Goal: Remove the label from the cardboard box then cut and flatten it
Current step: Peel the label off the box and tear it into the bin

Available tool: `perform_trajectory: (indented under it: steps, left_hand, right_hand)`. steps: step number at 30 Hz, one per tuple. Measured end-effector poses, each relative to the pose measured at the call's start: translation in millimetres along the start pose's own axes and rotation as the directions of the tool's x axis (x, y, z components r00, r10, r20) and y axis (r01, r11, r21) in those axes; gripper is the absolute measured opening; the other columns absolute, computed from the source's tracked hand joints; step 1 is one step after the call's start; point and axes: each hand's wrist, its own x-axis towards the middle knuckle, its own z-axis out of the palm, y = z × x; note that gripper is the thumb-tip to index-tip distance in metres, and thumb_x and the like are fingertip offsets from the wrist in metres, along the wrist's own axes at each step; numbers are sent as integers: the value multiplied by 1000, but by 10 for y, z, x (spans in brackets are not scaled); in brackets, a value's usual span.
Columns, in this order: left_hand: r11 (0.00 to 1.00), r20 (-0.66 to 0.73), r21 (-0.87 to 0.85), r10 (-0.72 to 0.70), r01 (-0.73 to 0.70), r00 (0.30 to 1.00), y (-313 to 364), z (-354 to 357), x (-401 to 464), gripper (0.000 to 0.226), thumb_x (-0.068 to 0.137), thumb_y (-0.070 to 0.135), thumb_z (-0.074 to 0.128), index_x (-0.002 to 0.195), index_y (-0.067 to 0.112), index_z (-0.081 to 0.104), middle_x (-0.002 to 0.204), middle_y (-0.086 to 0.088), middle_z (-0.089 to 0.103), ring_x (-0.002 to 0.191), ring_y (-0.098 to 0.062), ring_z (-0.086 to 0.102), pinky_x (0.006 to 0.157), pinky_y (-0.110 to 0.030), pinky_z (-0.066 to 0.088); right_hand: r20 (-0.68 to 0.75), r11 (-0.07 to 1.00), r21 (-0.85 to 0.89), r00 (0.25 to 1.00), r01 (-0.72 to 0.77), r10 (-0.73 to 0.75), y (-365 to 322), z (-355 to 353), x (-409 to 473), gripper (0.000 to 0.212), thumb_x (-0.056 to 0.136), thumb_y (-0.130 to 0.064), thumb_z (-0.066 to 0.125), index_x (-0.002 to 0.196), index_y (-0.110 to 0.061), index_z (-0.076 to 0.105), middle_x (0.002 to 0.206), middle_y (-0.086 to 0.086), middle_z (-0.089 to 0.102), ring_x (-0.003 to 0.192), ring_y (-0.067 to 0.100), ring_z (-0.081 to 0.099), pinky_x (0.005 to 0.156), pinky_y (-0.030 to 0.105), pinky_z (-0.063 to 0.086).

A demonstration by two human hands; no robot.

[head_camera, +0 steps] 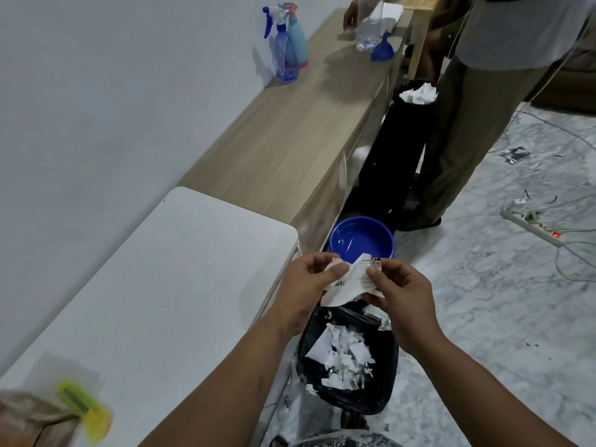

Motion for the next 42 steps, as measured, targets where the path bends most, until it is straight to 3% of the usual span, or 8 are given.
perform_trajectory:
  steps: [11, 17, 22, 29, 32, 34, 37, 42]
  left_hand:
    - [939, 94, 316, 112, -136, 989, -169, 14, -24, 47, 70, 22, 89, 109, 24, 64, 97, 10, 71, 88, -6, 69, 77, -30, 61]
    - [882, -30, 440, 205, -171, 978, -236, 68, 39, 16, 91, 18, 69, 104, 26, 67, 97, 12, 72, 90, -9, 69, 72, -23, 54]
    - [877, 54, 456, 141, -150, 988, -287, 183, 12, 57, 91, 20, 70, 141, 33, 48, 86, 11, 74, 87, 3, 69, 80, -14, 51]
    - [792, 65, 577, 198, -199, 978, -346, 344, 24, 13, 92, 21, 67, 98, 22, 78, 91, 11, 75, 84, 4, 67, 74, -8, 50]
    - [780, 85, 596, 171, -187, 982, -406, 353, 10, 12, 91, 22, 69, 98, 20, 79, 92, 10, 75, 84, 5, 67, 72, -5, 48]
    - [788, 88, 589, 155, -177, 984, -454, 340, 4, 12, 90, 21, 70, 98, 20, 79, 91, 9, 76, 84, 4, 67, 72, -5, 48]
    - [819, 32, 559, 137, -132, 990, -490, 355, -20, 11, 90, 22, 71, 96, 21, 80, 89, 10, 76, 84, 4, 67, 73, -7, 49]
    - [964, -166, 225, -103, 140, 981, -535, 365, -9, 9, 91, 16, 70, 87, 20, 78, 86, 0, 76, 88, -18, 71, 84, -34, 59]
  right_hand:
    - [-42, 996, -82, 999, -34, 30, 140, -63, -26, 17, 82, -9, 76, 93, -4, 65, 80, 10, 72, 72, 25, 74, 57, 30, 58]
    - [-49, 949, -312, 999, -36, 22, 207, -151, -8, 14, 84, -23, 75, 88, -16, 64, 72, -4, 70, 67, 15, 69, 58, 38, 59]
    - [-4, 763, -643, 997, 60, -83, 259, -155, -40, 47, 82, -41, 74, 116, -26, 46, 103, -17, 54, 87, -4, 54, 67, 13, 42]
    - [-3, 713, -682, 974, 163, -225, 337, -308, -34, 104, 76, -47, 76, 154, -31, 9, 159, -7, 24, 144, 12, 28, 114, 37, 33]
    - [107, 667, -714, 974, 214, -198, 219, -415, -11, 66, 82, -38, 74, 141, -32, 45, 139, -16, 49, 128, 2, 44, 99, 17, 37]
    - [218, 633, -727, 963, 267, -155, 179, -456, -7, 16, 86, -28, 72, 99, -37, 69, 101, -20, 67, 99, -1, 62, 75, 9, 42]
    - [250, 572, -751, 943, 331, -219, 240, -506, 17, 15, 82, -22, 76, 77, -35, 71, 76, -13, 70, 76, 1, 65, 65, 23, 49]
    - [471, 194, -778, 759, 598, -450, 307, -449, 12, 11, 73, -19, 83, 78, -25, 75, 72, -12, 69, 69, 13, 65, 65, 40, 50]
